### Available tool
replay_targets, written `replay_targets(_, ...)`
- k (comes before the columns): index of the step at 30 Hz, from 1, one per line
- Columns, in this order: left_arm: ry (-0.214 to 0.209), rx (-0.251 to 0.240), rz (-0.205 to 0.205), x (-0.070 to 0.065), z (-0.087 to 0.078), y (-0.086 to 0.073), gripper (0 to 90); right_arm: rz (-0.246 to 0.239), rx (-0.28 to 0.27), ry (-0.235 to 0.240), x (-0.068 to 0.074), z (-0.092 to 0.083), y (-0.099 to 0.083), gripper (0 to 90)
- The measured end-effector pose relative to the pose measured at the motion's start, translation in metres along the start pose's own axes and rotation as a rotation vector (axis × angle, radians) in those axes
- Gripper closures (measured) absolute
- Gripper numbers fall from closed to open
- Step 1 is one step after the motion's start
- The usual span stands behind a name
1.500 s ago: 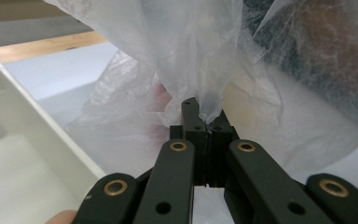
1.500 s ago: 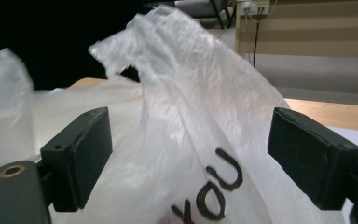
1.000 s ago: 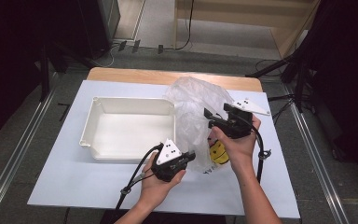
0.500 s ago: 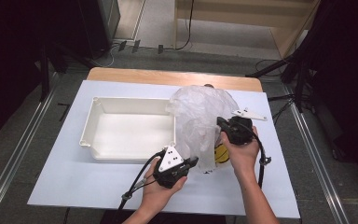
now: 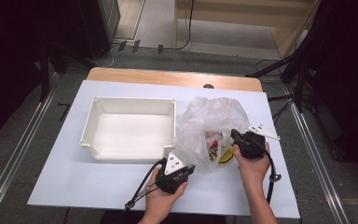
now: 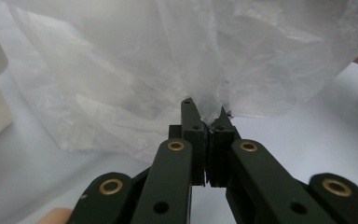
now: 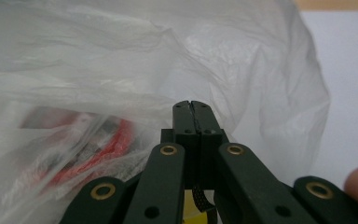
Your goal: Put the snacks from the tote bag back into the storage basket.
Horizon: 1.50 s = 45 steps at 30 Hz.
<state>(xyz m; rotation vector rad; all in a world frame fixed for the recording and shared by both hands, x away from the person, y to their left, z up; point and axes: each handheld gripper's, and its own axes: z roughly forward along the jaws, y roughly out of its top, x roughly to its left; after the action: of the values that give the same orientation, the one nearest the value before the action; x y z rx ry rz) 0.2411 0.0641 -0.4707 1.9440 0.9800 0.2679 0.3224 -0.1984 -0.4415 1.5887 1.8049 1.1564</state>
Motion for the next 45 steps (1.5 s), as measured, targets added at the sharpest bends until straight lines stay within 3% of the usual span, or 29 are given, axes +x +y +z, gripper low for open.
replay_targets(4, 0.020, 0.024, -0.012, 0.001, 0.002, 0.000, 89.8, 0.010, 0.038, -0.021, -0.004, 0.006, -0.012, 90.0)
replay_targets(7, 0.026, 0.056, -0.015, 0.002, 0.004, -0.001, 89.9, 0.011, 0.119, -0.061, -0.010, 0.016, -0.027, 90.0)
replay_targets(9, 0.032, 0.070, -0.009, 0.000, 0.005, -0.001, 90.0, 0.028, 0.165, -0.065, -0.014, 0.021, -0.033, 90.0)
replay_targets(12, 0.036, 0.071, 0.000, -0.001, 0.005, -0.002, 90.0, 0.044, 0.169, -0.046, -0.019, 0.021, -0.033, 90.0)
replay_targets(13, 0.040, 0.067, 0.008, -0.002, 0.006, -0.002, 90.0, 0.050, 0.147, -0.026, -0.020, 0.017, -0.032, 80.9)
replay_targets(15, 0.046, 0.070, 0.023, -0.003, 0.005, -0.003, 89.9, 0.050, 0.104, 0.000, -0.019, 0.011, -0.030, 70.9)
replay_targets(16, 0.046, 0.070, 0.023, -0.003, 0.005, -0.003, 89.9, 0.050, 0.104, 0.000, -0.019, 0.011, -0.030, 70.9)
replay_targets(17, 0.051, 0.067, 0.026, -0.004, 0.006, -0.003, 89.9, 0.040, 0.035, 0.016, -0.017, 0.001, -0.026, 61.3)
replay_targets(20, 0.051, 0.067, 0.025, -0.004, 0.006, -0.003, 89.8, 0.037, -0.026, 0.043, -0.014, -0.012, -0.017, 49.8)
replay_targets(29, 0.051, 0.058, 0.018, -0.004, 0.006, -0.004, 89.3, 0.010, -0.165, 0.097, -0.002, -0.053, 0.019, 28.4)
replay_targets(32, 0.057, 0.055, 0.021, -0.005, 0.006, -0.004, 89.0, -0.017, -0.210, 0.107, 0.008, -0.067, 0.040, 16.3)
replay_targets(37, 0.056, 0.052, 0.022, -0.005, 0.006, -0.004, 88.8, -0.053, -0.267, 0.122, 0.023, -0.076, 0.060, 13.2)
replay_targets(41, 0.053, 0.050, 0.021, -0.005, 0.006, -0.005, 88.7, -0.060, -0.281, 0.137, 0.030, -0.074, 0.069, 12.1)
replay_targets(43, 0.055, 0.053, 0.025, -0.005, 0.005, -0.005, 88.7, -0.067, -0.273, 0.147, 0.033, -0.069, 0.076, 12.6)
replay_targets(45, 0.054, 0.054, 0.028, -0.005, 0.005, -0.005, 88.6, -0.060, -0.194, 0.155, 0.033, -0.048, 0.081, 17.0)
